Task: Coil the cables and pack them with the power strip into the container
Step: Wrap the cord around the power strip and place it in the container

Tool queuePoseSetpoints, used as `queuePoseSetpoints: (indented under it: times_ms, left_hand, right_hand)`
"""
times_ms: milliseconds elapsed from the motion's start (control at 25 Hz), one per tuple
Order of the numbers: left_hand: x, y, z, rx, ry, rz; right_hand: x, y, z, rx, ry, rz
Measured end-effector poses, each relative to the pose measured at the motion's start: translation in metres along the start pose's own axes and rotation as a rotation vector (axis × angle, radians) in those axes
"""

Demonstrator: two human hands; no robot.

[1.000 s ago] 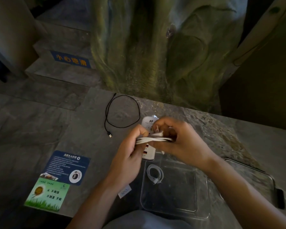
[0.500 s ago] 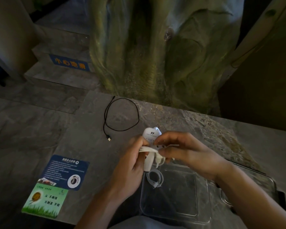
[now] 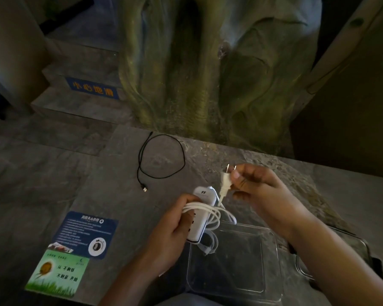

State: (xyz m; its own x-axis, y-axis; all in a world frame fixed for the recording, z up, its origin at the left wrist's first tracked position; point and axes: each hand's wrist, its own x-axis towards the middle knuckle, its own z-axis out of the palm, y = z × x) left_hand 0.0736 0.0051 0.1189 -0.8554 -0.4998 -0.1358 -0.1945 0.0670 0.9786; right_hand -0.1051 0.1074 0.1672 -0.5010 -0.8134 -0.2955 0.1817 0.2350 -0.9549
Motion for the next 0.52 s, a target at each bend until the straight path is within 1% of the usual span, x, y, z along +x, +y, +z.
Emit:
queuePoseSetpoints:
  times_ms: [160, 280, 360, 440, 520]
  left_hand:
    - [0.004, -0.003, -0.005, -0.084, 0.104, -0.069]
    - [0.006, -0.004, -0.011, -0.175, 0.131, -0.11]
    - [0.006, -0.008, -0.014, -0.24, 0.153, -0.145]
    - [0.008, -0.015, -0.016, -0.314, 0.223, -0.188]
    - [0.01, -0.019, -0.017, -0.321, 0.278, -0.203]
  right_hand:
    - [0.005, 0.0, -0.003, 0.083, 0.123, -0.078]
    - [0.005, -0.004, -0.003, 0.187, 0.191, -0.119]
    - [0.003, -0.006, -0.003, 0.194, 0.202, -0.16]
    - [0.0, -0.009, -0.002, 0.194, 0.188, -0.212]
    - [-0.003, -0.012, -0.003, 0.222, 0.179, -0.241]
